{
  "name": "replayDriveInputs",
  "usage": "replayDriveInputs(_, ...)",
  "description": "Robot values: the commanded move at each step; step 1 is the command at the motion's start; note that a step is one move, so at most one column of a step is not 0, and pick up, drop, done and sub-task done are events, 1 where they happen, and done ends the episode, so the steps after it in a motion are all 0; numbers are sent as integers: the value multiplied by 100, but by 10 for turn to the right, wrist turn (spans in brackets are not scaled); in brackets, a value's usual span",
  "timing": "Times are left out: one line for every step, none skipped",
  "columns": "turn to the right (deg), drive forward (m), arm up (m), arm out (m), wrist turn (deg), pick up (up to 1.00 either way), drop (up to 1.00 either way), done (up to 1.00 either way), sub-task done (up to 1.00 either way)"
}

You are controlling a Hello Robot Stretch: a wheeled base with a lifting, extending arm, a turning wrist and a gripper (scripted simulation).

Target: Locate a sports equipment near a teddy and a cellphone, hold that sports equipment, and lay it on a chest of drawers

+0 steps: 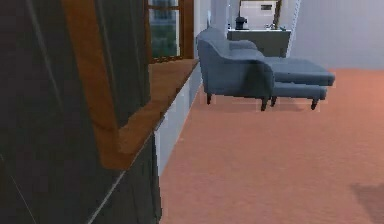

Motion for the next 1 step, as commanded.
replayDriveInputs(270, 0, 0, 0, 0, 0, 0, 0, 0)
